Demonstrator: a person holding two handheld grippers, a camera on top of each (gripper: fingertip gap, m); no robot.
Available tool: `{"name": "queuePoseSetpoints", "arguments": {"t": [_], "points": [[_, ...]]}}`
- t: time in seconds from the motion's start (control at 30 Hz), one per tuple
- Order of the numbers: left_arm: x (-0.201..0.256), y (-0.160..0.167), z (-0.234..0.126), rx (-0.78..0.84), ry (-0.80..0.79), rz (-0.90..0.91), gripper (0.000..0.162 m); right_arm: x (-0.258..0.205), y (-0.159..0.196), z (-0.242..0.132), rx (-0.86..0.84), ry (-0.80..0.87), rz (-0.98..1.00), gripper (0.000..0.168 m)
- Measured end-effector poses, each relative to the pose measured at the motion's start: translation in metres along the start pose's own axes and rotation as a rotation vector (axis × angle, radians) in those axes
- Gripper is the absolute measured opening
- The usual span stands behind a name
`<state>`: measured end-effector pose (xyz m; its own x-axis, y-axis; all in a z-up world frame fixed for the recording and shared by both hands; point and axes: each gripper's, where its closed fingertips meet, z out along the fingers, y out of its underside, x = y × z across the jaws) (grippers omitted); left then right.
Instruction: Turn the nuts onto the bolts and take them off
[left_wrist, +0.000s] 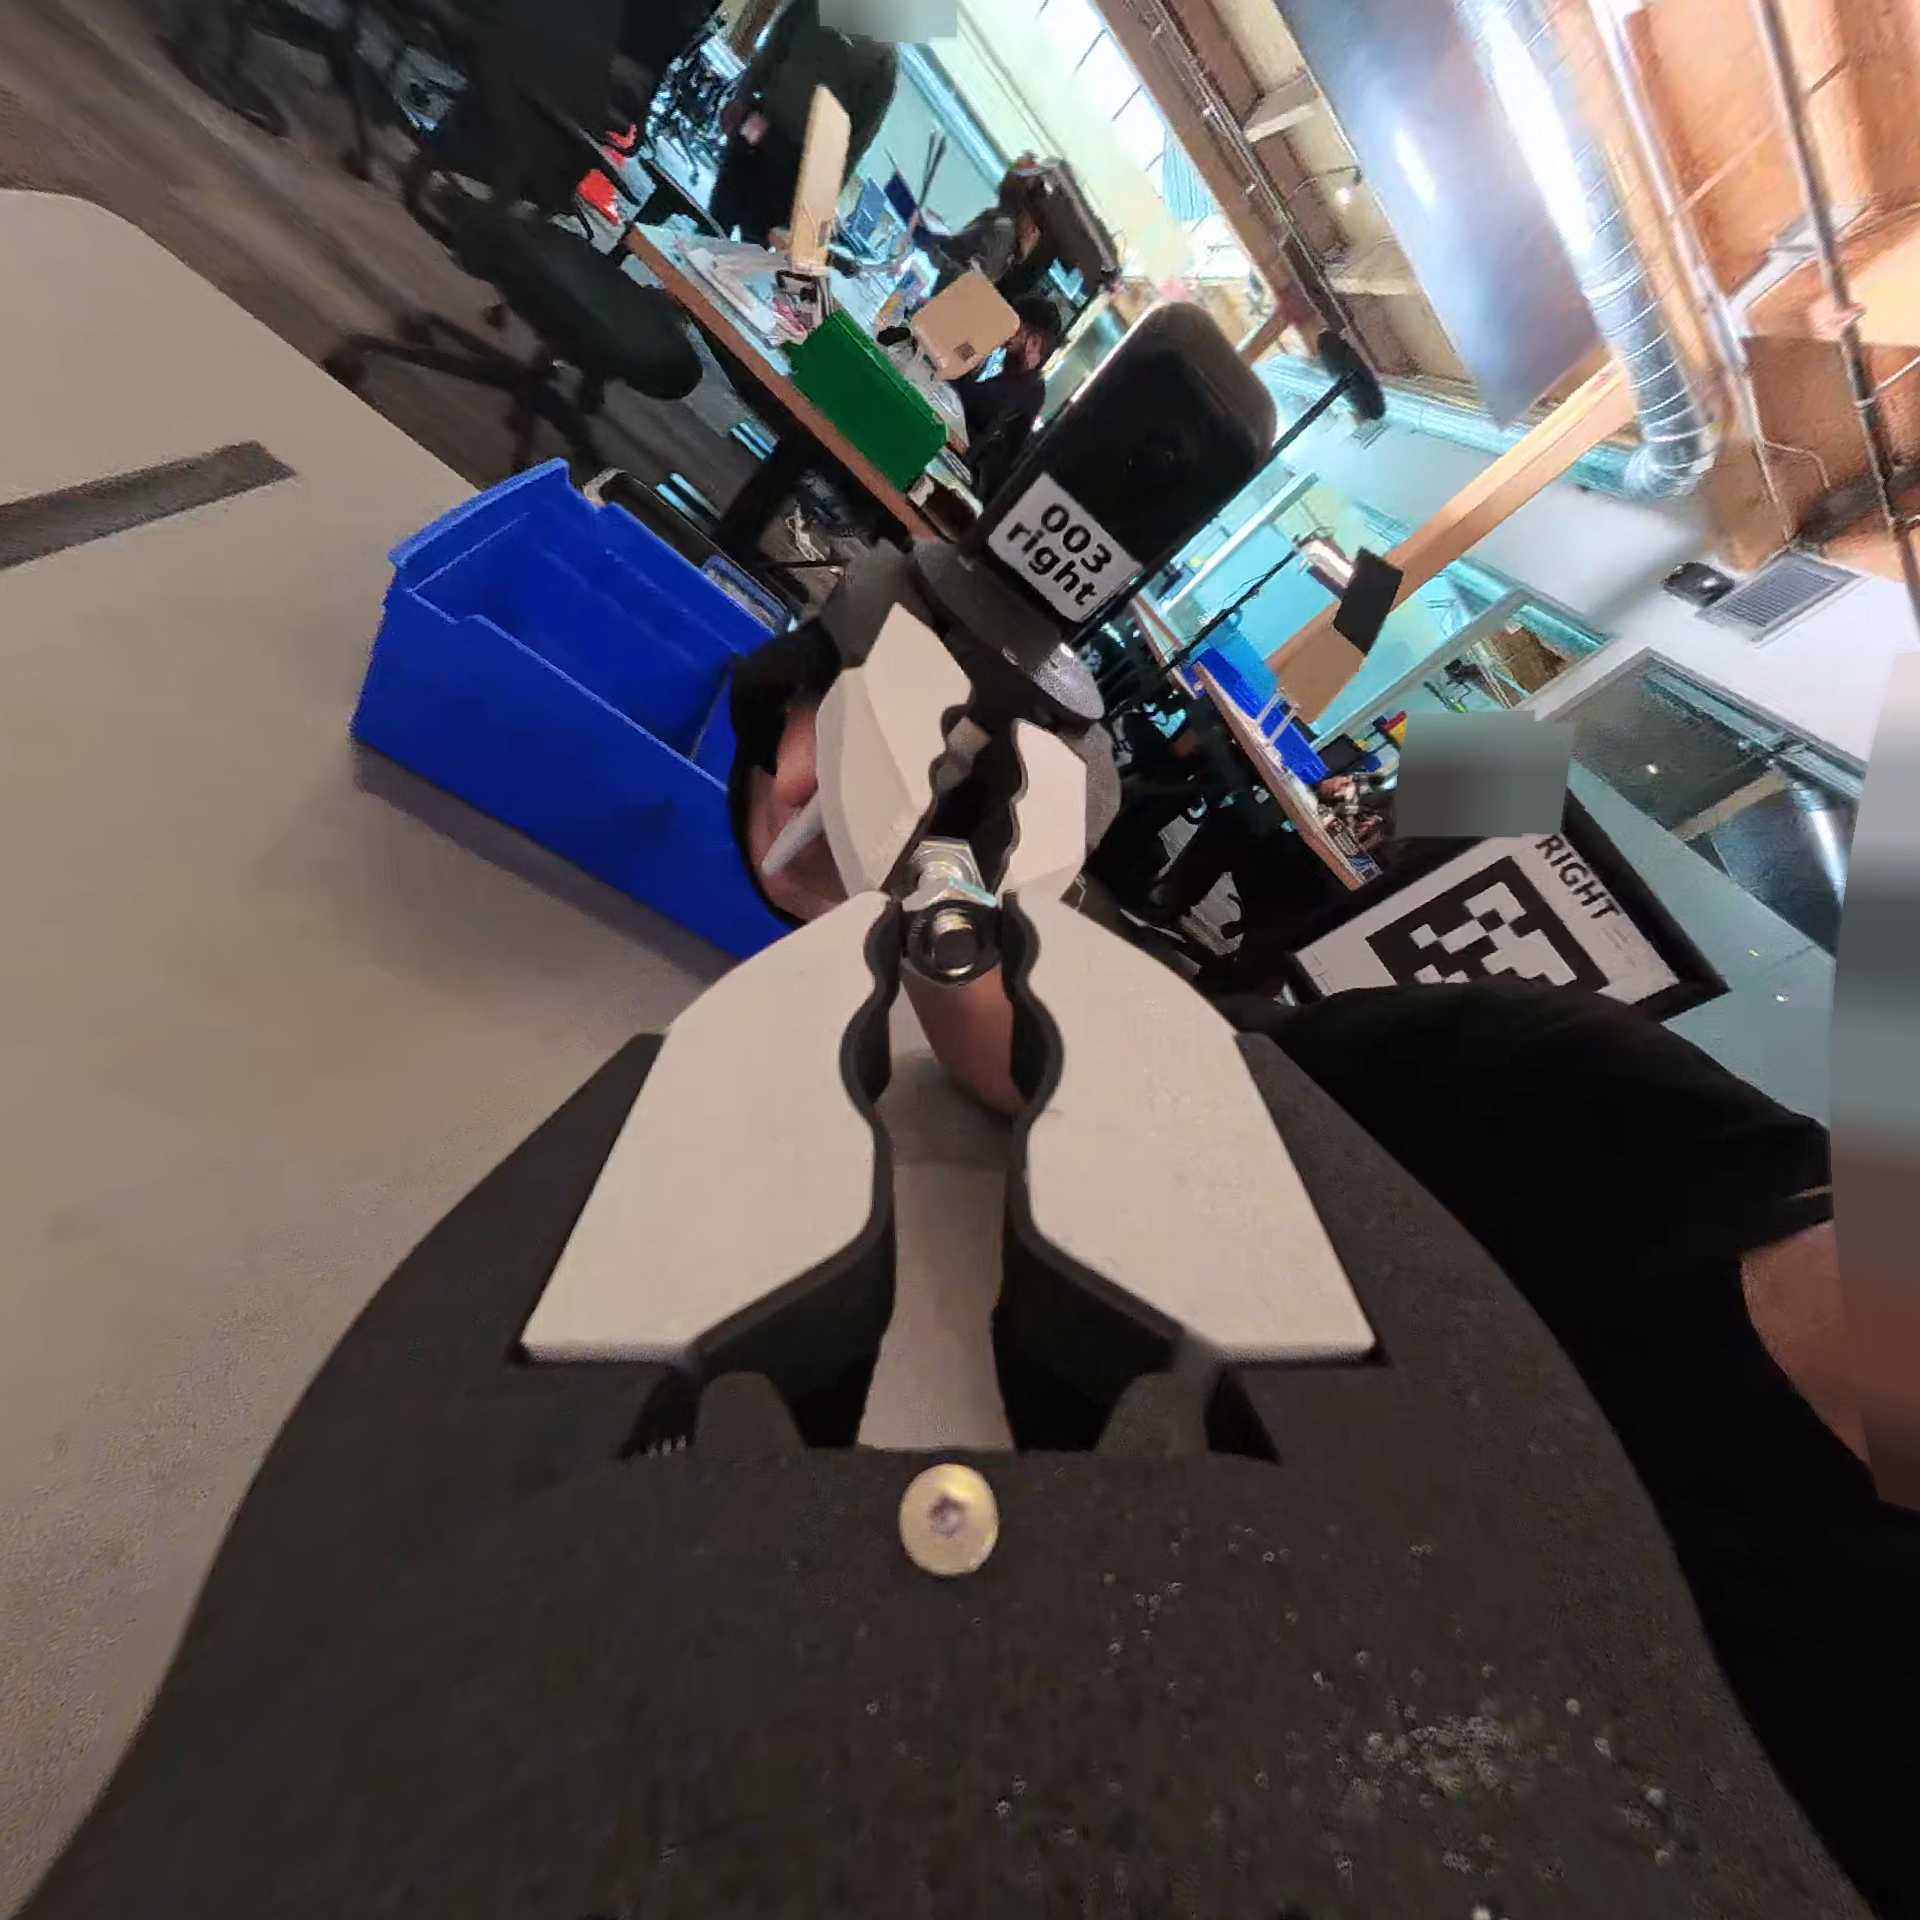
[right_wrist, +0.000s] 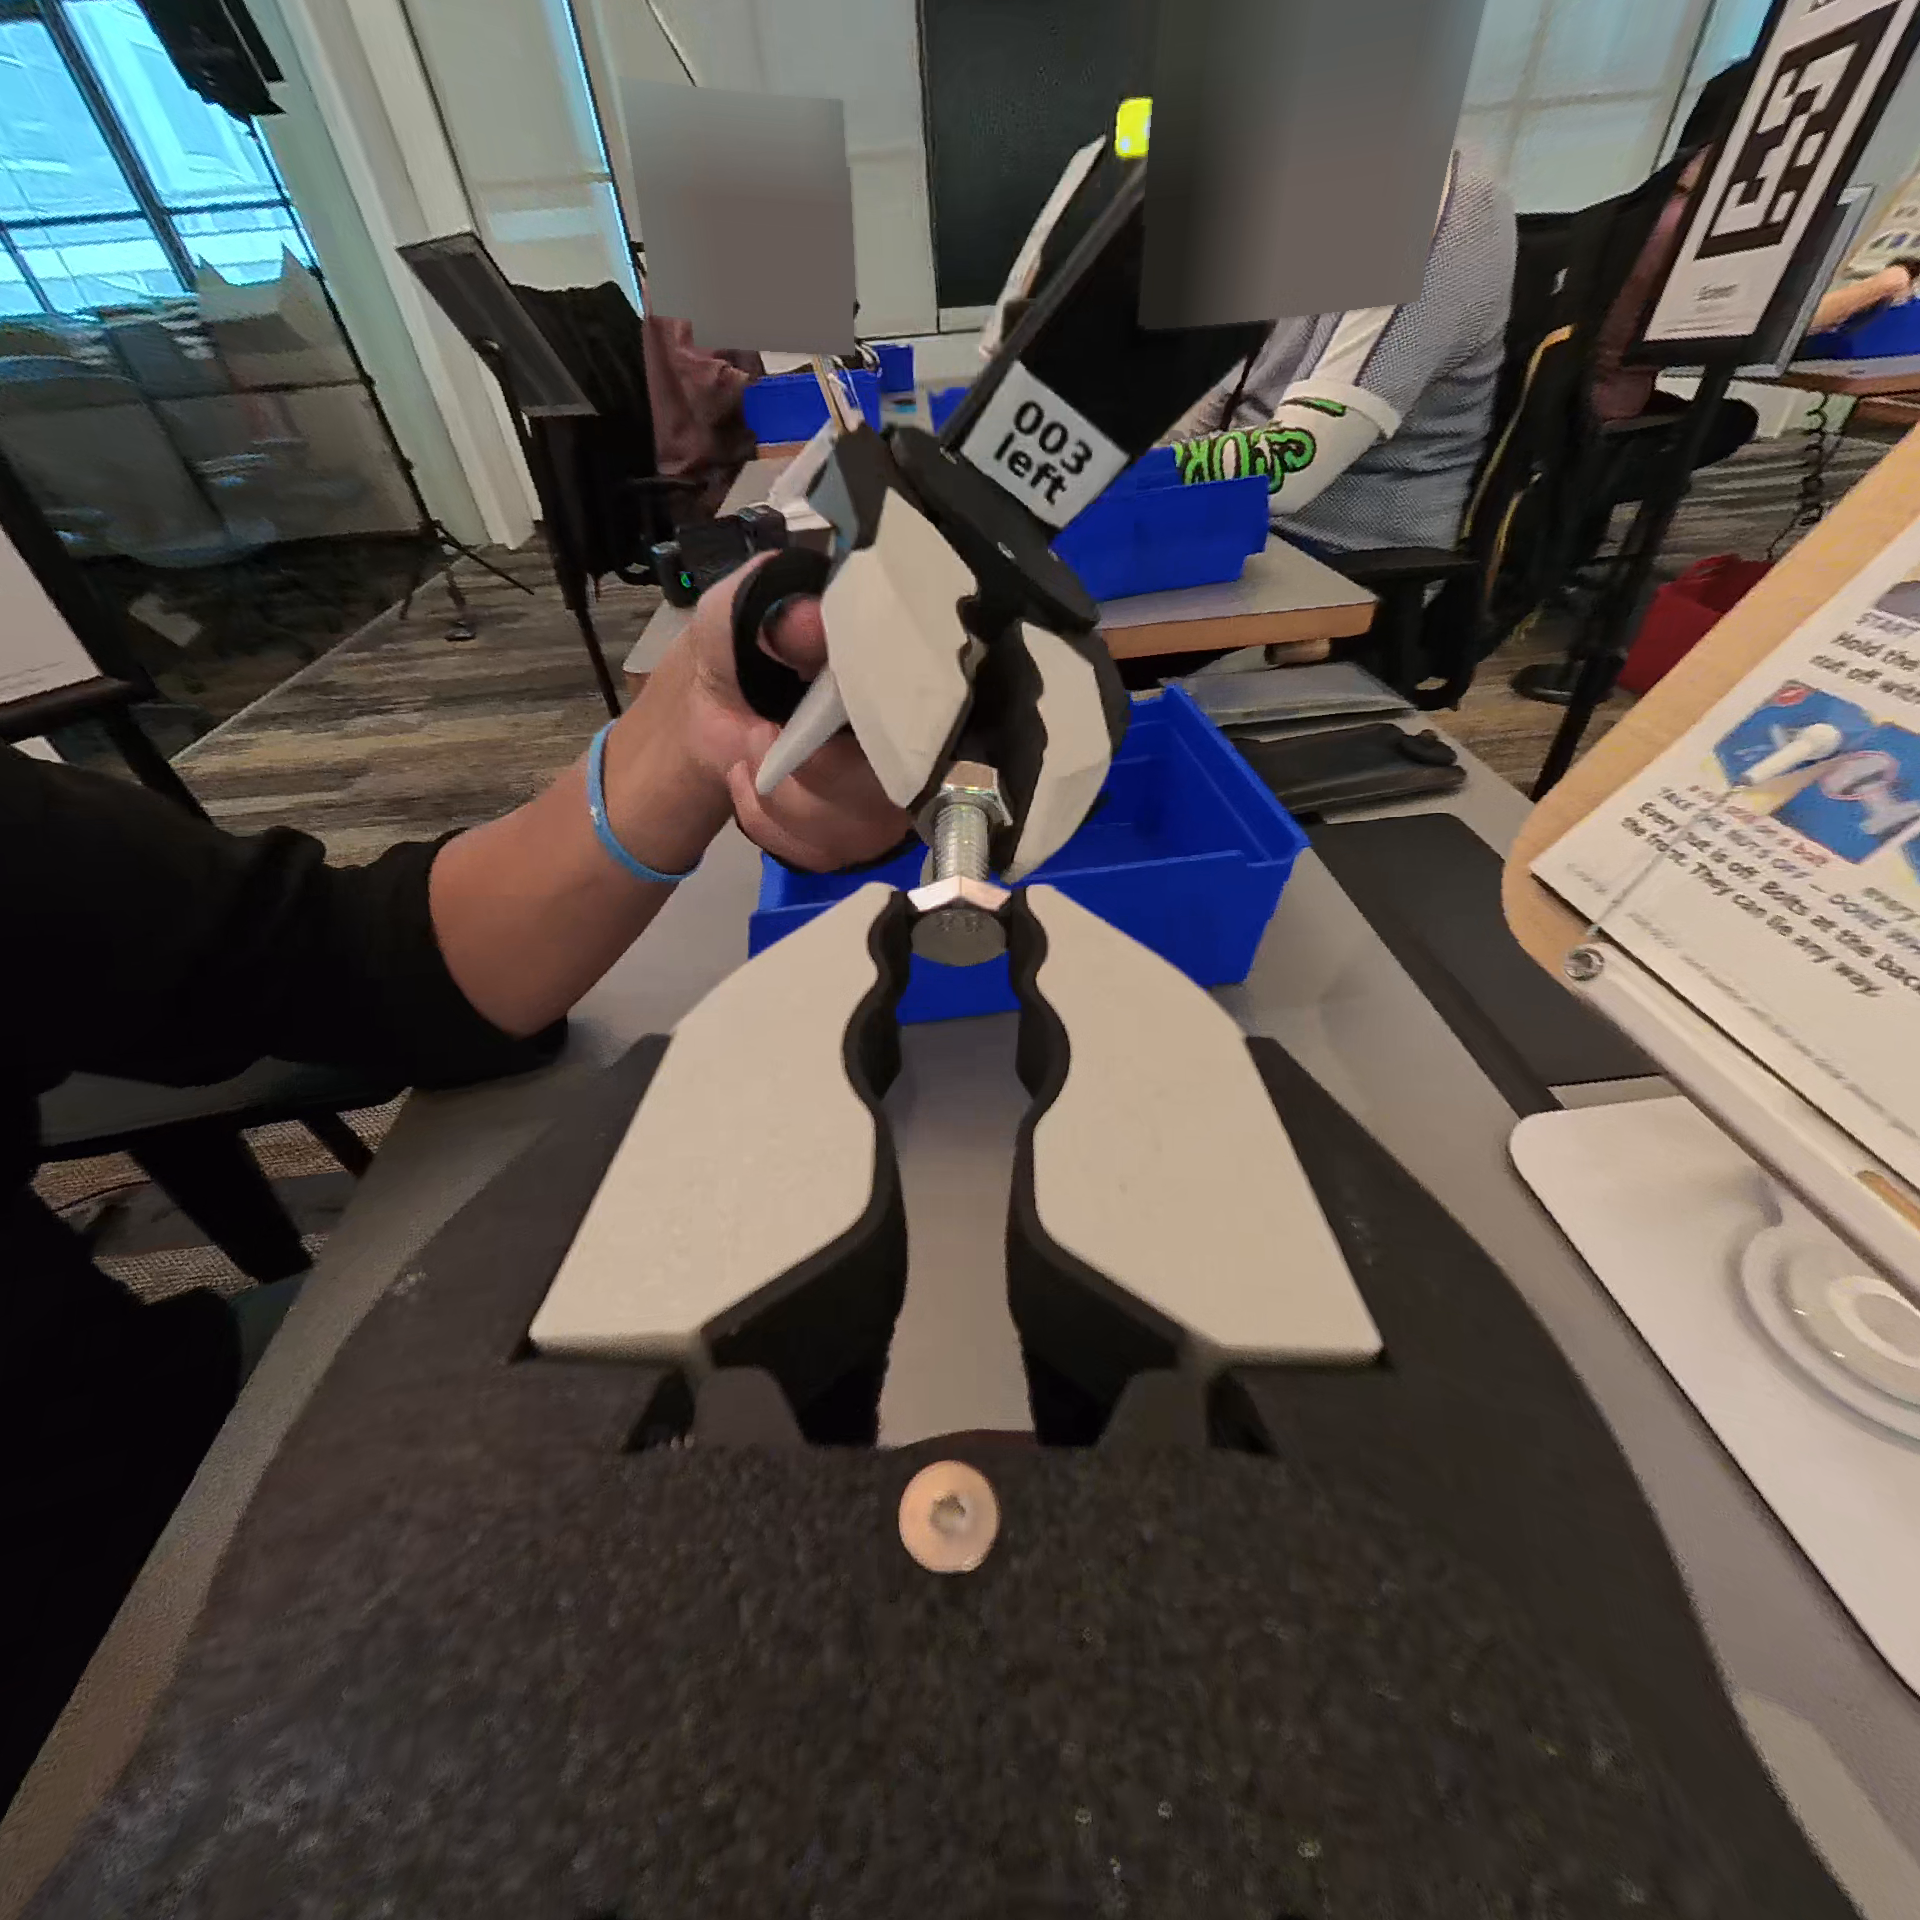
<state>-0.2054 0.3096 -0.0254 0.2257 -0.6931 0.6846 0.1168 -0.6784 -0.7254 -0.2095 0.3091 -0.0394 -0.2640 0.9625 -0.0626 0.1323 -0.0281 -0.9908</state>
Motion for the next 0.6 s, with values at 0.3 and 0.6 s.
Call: {"name": "queuePoseSetpoints", "arguments": {"t": [0.3,0.6], "points": [[0.001,0.023,-0.004,-0.155,-0.299,0.775,0.041,-0.012,0.0,-0.001,0.02,-0.156,0.134,0.018],[-0.001,0.024,-0.005,-0.184,-0.311,0.78,0.019,-0.019,0.01,0.007,-0.038,-0.169,0.116,0.018]]}}
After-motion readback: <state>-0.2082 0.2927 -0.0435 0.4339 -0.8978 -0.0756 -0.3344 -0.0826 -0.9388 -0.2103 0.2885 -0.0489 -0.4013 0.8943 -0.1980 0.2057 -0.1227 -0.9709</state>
